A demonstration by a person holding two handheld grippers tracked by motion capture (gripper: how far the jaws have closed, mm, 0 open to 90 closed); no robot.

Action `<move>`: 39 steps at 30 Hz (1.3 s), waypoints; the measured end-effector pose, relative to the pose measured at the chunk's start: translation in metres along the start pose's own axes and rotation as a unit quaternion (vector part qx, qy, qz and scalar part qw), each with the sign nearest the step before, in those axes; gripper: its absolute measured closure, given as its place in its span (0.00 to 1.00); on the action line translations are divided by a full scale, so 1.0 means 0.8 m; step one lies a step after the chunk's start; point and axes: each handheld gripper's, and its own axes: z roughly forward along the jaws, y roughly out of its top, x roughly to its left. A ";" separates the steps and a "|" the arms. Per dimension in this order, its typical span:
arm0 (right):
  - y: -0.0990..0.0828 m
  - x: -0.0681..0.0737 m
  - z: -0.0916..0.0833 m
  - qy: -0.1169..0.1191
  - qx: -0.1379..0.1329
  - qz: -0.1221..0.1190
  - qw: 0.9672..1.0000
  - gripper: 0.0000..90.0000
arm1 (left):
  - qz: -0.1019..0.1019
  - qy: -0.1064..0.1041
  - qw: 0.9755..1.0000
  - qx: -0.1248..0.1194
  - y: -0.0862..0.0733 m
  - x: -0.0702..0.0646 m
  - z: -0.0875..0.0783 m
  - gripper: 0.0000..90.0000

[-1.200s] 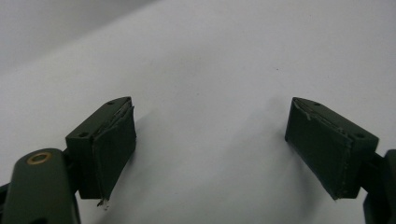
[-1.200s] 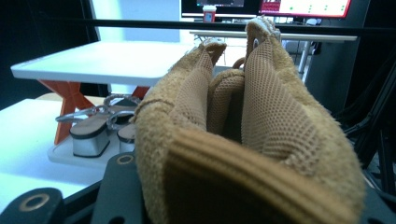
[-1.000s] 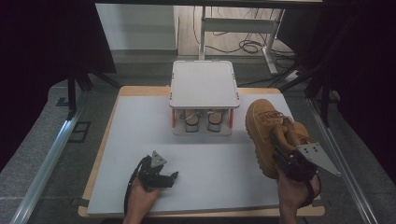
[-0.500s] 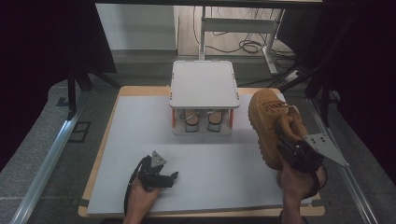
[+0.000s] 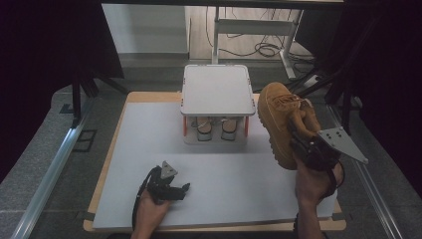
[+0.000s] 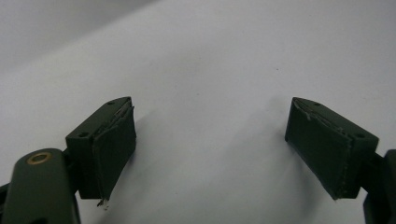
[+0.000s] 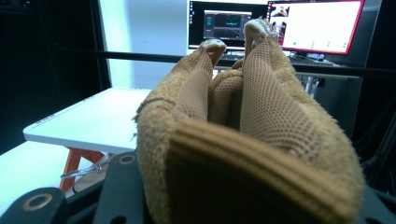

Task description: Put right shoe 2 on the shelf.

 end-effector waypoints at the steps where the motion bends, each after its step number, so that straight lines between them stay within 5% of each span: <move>1: 0.002 0.002 0.002 0.000 -0.002 -0.002 1.000 0.57 | 0.000 0.000 1.000 0.000 0.000 0.000 0.000 0.18; 12: 0.018 0.023 0.034 0.032 -0.005 0.001 0.999 0.57 | 0.000 0.000 1.000 0.000 0.000 0.000 0.000 0.18; 29: 0.027 0.083 0.095 0.065 -0.010 -0.005 0.998 0.56 | 0.006 0.002 1.000 0.000 0.000 -0.001 -0.001 0.18; 39: 0.032 0.113 0.131 0.068 -0.011 -0.008 0.998 0.56 | 0.007 0.003 1.000 0.000 0.000 -0.001 -0.001 0.18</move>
